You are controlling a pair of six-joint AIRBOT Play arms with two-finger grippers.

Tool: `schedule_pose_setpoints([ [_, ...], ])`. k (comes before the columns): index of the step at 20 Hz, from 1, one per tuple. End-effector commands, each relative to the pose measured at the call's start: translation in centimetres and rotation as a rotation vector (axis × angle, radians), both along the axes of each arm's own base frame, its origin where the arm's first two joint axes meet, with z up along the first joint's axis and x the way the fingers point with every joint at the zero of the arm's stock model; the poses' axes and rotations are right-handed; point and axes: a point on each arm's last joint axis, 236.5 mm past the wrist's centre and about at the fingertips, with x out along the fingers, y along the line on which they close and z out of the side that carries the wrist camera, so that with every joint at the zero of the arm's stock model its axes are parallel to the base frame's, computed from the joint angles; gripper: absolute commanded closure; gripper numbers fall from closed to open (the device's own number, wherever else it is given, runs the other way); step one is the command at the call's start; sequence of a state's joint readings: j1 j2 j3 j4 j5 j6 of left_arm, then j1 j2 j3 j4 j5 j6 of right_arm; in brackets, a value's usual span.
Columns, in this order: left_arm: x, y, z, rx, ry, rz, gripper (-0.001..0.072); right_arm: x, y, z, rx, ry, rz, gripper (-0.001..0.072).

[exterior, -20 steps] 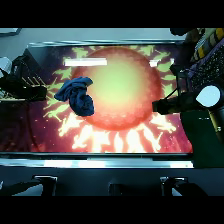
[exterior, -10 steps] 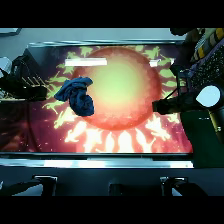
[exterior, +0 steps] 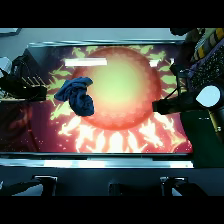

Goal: Fold the clothes and pants, and hang the long-sleeved shirts on hangers.

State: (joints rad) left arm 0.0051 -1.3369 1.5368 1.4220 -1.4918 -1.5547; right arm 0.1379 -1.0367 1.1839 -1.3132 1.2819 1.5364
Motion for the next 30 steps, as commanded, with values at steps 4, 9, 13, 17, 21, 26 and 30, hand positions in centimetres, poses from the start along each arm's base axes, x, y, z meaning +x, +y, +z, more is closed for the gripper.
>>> schedule_pose_setpoints([
  [4,0.0,0.0,0.0,0.000,0.001,0.000,0.0691,0.0,0.0,0.0,0.000,0.000,0.000,0.0678],
  [9,0.0,0.0,0.0,0.000,0.001,0.000,0.0691,0.0,0.0,0.0,0.001,-0.001,0.000,0.0678],
  [13,0.1,0.0,-0.1,-0.006,0.005,0.026,0.0499,0.0,0.0,0.0,0.001,0.000,0.000,0.0678],
  [17,2.2,-0.5,-1.6,-0.049,0.000,0.135,-0.0013,-0.1,0.0,0.0,0.001,0.002,0.001,0.0677],
  [21,7.3,-4.5,-5.8,-0.058,-0.074,0.075,-0.0013,-0.6,0.0,-0.2,0.004,0.031,-0.011,0.0676],
  [26,11.9,-7.8,-13.9,-0.065,-0.099,0.064,-0.0013,-0.8,0.0,-0.3,0.001,0.040,-0.008,0.0674],
  [30,12.4,-7.8,-19.4,-0.056,-0.028,0.089,-0.0013,-0.8,0.0,-0.3,0.003,0.041,-0.012,0.0673],
])
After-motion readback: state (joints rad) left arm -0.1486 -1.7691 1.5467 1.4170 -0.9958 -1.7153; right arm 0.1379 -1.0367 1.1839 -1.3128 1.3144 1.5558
